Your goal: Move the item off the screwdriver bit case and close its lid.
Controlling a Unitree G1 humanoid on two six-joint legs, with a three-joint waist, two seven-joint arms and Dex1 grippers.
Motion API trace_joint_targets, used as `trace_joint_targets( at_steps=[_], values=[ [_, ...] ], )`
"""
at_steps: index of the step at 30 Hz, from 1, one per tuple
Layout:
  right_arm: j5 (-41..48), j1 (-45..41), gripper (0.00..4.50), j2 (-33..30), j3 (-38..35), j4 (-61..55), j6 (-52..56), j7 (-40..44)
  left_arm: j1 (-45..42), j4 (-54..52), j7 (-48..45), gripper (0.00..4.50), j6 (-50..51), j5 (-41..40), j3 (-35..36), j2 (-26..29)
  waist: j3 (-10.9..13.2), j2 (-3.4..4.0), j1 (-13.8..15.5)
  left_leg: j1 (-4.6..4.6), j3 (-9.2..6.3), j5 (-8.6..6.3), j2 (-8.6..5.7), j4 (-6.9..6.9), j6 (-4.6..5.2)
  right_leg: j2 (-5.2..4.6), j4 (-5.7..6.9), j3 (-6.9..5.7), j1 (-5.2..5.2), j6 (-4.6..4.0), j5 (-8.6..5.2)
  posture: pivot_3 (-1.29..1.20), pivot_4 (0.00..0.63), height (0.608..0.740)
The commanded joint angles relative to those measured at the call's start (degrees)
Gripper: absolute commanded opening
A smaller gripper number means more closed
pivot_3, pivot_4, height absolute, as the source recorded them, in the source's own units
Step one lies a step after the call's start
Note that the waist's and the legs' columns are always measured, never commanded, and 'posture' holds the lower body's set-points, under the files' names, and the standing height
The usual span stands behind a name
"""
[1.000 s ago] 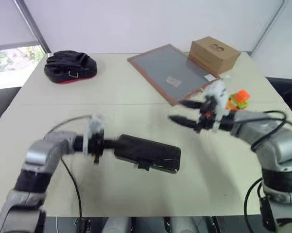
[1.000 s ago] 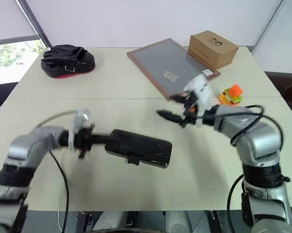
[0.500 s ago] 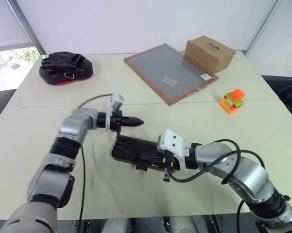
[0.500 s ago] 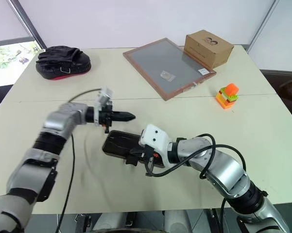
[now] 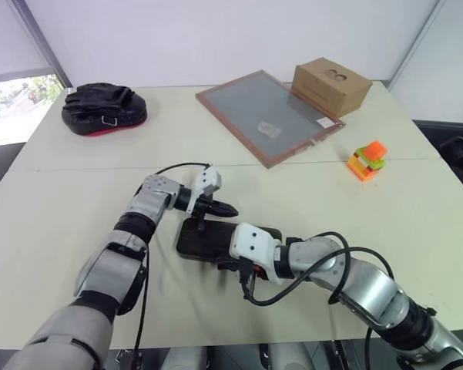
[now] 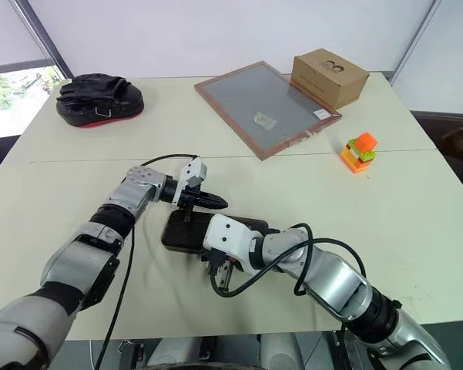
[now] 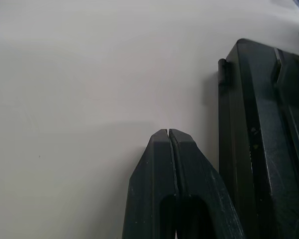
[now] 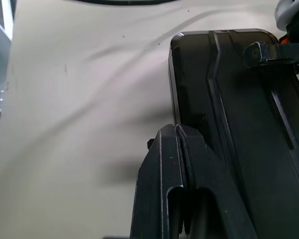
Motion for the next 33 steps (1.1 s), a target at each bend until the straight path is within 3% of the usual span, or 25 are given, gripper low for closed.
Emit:
trace_joint_targets(
  at_steps=[1,12,20,33],
  values=[
    [-2.3,-0.6,0.03,-1.6,1.5,0.1,-2.5,1.8,0.4,0.9,-1.2,0.0,-1.5,1.3,0.5,-0.3,0.0,0.01,0.0,0.0,-0.01,-0.02,0.0,0.07,0.03,0.02,0.03,0.0,0.02,0.0,0.0,0.0,0.15,0.74],
    [-13.2,-1.7,0.03,-4.4,6.8,5.5,-9.5,4.2,0.6,-2.4,-4.4,0.0,-1.1,2.4,0.7,-0.6,0.0,0.0,0.0,0.0,-0.06,-0.13,0.06,0.65,0.21,0.14,0.16,-0.01,0.27,0.08,0.03,0.0,0.15,0.74],
    [-15.2,-4.6,0.03,1.3,3.0,6.3,-2.6,0.1,3.3,-9.8,-10.5,0.0,0.9,2.8,-2.1,-0.6,0.0,0.0,-0.2,-0.01,-0.07,-0.12,0.09,0.65,0.19,0.17,0.22,0.02,0.21,0.07,0.04,0.0,0.15,0.74],
    [-18.8,-10.3,0.03,3.2,1.9,4.9,5.7,-3.7,10.4,-19.5,-12.5,0.0,5.1,3.0,-12.4,1.6,0.0,0.02,-0.3,0.0,-0.07,-0.12,0.11,0.64,0.18,0.21,0.28,0.06,0.16,0.07,0.04,0.0,0.15,0.74]
  ],
)
